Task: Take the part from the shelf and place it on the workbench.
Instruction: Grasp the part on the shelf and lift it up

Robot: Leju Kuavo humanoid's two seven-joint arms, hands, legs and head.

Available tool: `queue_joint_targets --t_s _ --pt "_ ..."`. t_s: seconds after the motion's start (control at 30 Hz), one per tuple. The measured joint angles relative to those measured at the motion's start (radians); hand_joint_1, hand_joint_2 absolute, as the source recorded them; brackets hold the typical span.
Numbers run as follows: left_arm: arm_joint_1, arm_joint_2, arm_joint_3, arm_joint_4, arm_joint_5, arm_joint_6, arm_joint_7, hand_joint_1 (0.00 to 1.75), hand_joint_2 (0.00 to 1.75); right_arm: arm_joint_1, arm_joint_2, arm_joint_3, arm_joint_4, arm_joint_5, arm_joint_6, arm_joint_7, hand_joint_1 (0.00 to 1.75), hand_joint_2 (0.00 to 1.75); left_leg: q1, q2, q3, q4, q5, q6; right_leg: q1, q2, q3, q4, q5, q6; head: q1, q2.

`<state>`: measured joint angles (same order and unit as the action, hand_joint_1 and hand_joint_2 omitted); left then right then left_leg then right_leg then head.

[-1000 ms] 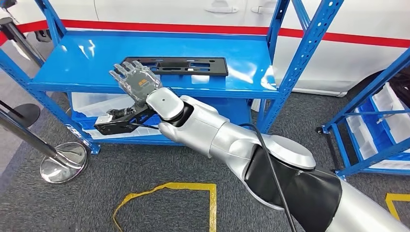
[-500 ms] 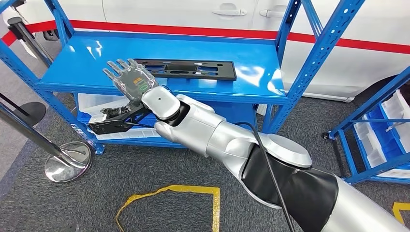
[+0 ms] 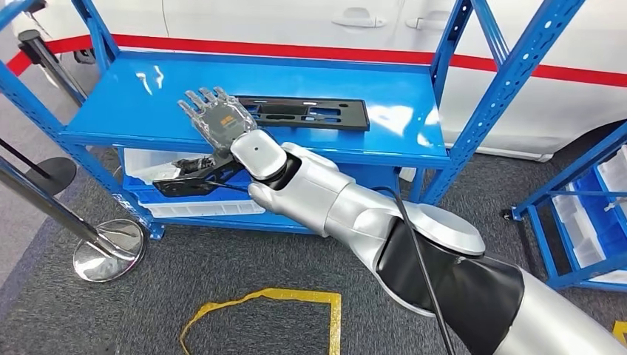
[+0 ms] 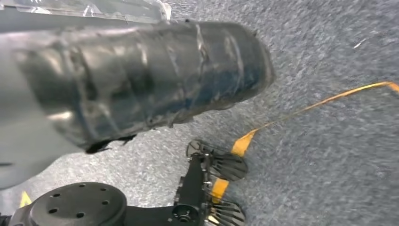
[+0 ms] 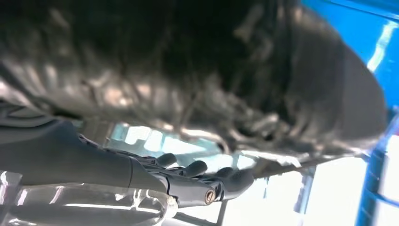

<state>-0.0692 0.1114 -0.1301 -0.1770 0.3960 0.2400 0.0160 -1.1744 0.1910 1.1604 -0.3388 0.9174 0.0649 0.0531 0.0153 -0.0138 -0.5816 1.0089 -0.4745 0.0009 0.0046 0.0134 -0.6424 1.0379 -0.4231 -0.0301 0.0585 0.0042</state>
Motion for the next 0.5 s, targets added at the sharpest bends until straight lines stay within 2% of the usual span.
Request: queue_joint_targets --t_s 0.07,0.1,0.2,0.23,0.27,0.3,0.33,0.4,0.43,0.5 --pt "0.001 0.0 0.0 0.0 0.002 0.003 0.004 0.0 0.0 -0.001 -0.007 -0.004 0.001 0.0 0.01 0.016 0.0 0.0 0.002 0.004 -0.006 0.012 -0.014 -0.009 -0.004 0.001 0.007 -0.009 -0.001 -0.004 -0.001 0.0" --pt "0.0 0.0 0.0 0.0 0.004 0.005 0.006 0.0 0.0 -0.002 -0.011 -0.008 0.002 0.0 0.017 0.026 0.0 0.0 0.003 0.006 -0.018 0.041 -0.031 -0.014 -0.007 0.0 0.013 -0.014 -0.002 -0.007 -0.002 0.0" --pt "0.0 0.002 0.0 0.0 0.012 0.013 0.014 0.0 0.0 0.001 -0.03 -0.016 0.006 -0.001 0.037 0.046 0.0 0.0 0.004 0.009 -0.112 0.22 -0.098 -0.024 -0.008 -0.001 0.026 -0.017 -0.009 -0.015 -0.004 0.0" --pt "0.002 0.002 0.0 0.0 0.014 0.015 0.017 0.0 0.0 0.004 -0.039 -0.018 0.008 -0.002 0.041 0.05 0.0 0.0 0.004 0.009 -0.14 0.263 -0.102 -0.026 -0.007 -0.001 0.029 -0.016 -0.012 -0.017 -0.004 0.0" --pt "0.004 0.002 0.0 0.001 0.016 0.017 0.02 0.0 0.0 0.006 -0.048 -0.02 0.011 -0.004 0.044 0.054 0.0 0.0 0.005 0.009 -0.152 0.269 -0.084 -0.026 -0.007 0.0 0.032 -0.015 -0.016 -0.017 -0.004 0.0" --pt "0.005 0.002 0.0 0.001 0.017 0.019 0.023 0.0 0.0 0.008 -0.056 -0.024 0.013 -0.006 0.047 0.058 0.0 0.0 0.005 0.009 -0.145 0.237 -0.049 -0.026 -0.007 0.001 0.037 -0.012 -0.021 -0.016 -0.004 0.0" --pt "0.005 0.002 0.0 0.001 0.018 0.021 0.027 0.0 0.0 0.008 -0.064 -0.029 0.014 -0.009 0.051 0.061 0.0 0.0 0.005 0.009 -0.123 0.174 -0.003 -0.023 -0.007 0.003 0.042 -0.009 -0.027 -0.014 -0.004 0.0" --pt "0.004 0.003 0.0 0.001 0.02 0.024 0.033 0.0 0.0 0.009 -0.079 -0.04 0.016 -0.013 0.059 0.066 0.0 0.0 0.001 0.009 -0.074 0.062 0.051 -0.015 -0.005 0.005 0.05 -0.007 -0.037 -0.008 -0.004 0.0" --pt "0.003 0.004 0.0 0.001 0.021 0.025 0.035 0.0 0.0 0.01 -0.086 -0.046 0.017 -0.015 0.061 0.067 0.0 0.0 -0.002 0.009 -0.058 0.03 0.055 -0.01 -0.004 0.006 0.05 -0.006 -0.039 -0.004 -0.004 0.0" --pt "0.003 0.004 0.0 0.001 0.022 0.027 0.037 0.0 0.0 0.013 -0.099 -0.055 0.019 -0.018 0.066 0.067 0.0 0.0 -0.007 0.007 -0.048 0.01 0.044 -0.001 -0.004 0.007 0.046 -0.008 -0.039 0.004 -0.004 0.0"
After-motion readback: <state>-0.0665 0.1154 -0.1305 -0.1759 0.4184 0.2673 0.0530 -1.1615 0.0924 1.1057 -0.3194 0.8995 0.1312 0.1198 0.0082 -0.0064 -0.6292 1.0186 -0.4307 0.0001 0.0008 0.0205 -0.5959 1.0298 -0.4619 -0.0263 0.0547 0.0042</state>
